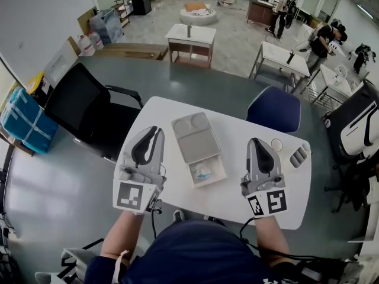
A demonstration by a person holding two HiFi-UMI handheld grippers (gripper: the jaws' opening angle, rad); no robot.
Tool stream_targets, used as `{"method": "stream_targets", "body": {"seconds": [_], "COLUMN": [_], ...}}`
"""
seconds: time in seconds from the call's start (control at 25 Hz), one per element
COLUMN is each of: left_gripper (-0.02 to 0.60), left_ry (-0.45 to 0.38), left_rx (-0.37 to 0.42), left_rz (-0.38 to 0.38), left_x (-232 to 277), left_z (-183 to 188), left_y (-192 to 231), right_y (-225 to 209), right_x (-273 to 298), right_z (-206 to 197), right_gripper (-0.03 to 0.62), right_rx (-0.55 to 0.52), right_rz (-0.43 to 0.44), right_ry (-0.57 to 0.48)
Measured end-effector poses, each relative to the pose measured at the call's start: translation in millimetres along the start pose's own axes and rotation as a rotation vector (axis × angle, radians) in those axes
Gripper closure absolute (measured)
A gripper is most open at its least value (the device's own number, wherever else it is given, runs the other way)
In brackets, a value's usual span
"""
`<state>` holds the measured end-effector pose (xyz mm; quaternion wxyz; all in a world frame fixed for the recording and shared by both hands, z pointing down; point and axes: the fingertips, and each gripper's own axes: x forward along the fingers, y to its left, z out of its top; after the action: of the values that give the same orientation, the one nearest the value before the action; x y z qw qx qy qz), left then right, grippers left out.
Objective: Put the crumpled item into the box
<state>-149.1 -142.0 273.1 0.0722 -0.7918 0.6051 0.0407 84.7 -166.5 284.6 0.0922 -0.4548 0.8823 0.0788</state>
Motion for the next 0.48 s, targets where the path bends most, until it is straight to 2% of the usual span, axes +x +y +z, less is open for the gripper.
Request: {"method": "stream_targets", "body": {"seconds": [0.48], "left_gripper": [0.54], "left_ry": [0.009], "left_rx": [-0.007], "left_rz": [-0.001], "left_x": [-2.1], "left_z": [-3.0], "left_y": [-1.6], "right_y": [-0.9], "right_x": [-3.2], "right_z": [-2.2], "right_gripper": [0.592], "right_rx": [0.007], "right_rz": [-0.006], "right_ry": [0.014]}}
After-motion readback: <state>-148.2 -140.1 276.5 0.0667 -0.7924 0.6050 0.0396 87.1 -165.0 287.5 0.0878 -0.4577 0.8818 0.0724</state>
